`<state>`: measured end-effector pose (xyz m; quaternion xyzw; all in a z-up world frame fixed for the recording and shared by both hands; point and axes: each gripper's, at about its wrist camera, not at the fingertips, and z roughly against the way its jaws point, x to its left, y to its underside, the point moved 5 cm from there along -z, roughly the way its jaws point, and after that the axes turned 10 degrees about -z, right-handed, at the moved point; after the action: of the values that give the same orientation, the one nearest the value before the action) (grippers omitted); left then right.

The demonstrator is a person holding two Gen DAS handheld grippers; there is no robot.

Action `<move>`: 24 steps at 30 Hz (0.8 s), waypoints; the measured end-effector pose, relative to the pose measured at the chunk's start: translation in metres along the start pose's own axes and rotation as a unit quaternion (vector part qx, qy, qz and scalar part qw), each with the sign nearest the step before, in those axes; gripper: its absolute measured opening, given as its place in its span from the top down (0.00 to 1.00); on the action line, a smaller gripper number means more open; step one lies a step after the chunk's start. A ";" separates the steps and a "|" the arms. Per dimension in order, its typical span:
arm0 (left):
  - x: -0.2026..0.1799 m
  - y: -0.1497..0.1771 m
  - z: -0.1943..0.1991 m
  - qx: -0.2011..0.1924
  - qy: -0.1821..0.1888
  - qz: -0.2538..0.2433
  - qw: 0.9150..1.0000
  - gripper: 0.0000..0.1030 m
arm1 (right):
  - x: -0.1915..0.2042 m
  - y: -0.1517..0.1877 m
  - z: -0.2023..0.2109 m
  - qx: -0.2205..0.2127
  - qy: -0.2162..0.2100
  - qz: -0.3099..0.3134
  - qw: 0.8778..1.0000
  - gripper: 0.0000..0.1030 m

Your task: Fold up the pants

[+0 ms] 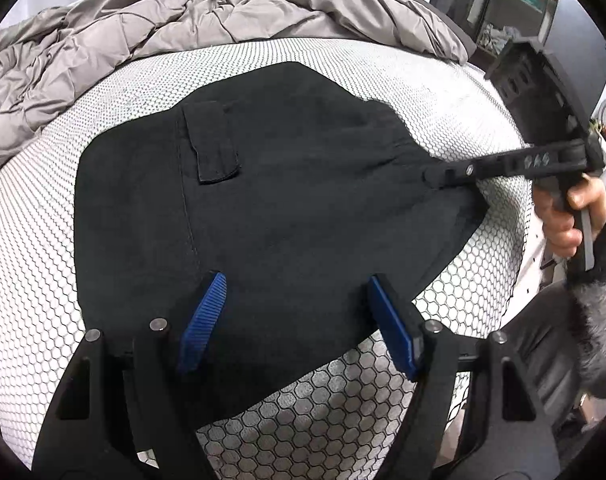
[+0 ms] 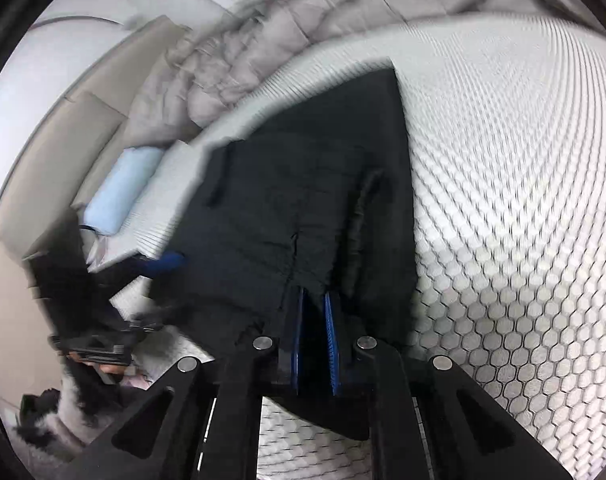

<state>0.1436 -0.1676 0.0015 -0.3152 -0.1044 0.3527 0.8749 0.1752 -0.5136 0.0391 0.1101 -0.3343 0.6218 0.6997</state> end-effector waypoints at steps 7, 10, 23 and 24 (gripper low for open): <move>0.073 0.015 0.039 -0.042 -0.024 0.118 0.992 0.25 | -0.007 -0.018 0.043 -0.098 -0.011 -0.004 0.995 0.29; 0.117 0.041 0.029 -0.025 -0.021 0.222 0.975 0.28 | -0.021 -0.022 0.024 -0.066 -0.007 -0.042 0.997 0.29; 0.173 0.029 -0.004 -0.026 -0.007 0.283 0.959 0.67 | 0.010 -0.084 -0.044 -0.092 0.030 -0.041 0.994 0.69; 0.178 0.031 -0.006 -0.025 -0.001 0.291 0.956 0.66 | 0.008 -0.087 -0.050 -0.084 0.048 -0.041 0.994 0.57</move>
<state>0.2590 -0.0317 -0.0291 -0.3533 -0.0174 0.5896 0.7261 0.2734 -0.4966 0.0288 0.0342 -0.3465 0.5669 0.7466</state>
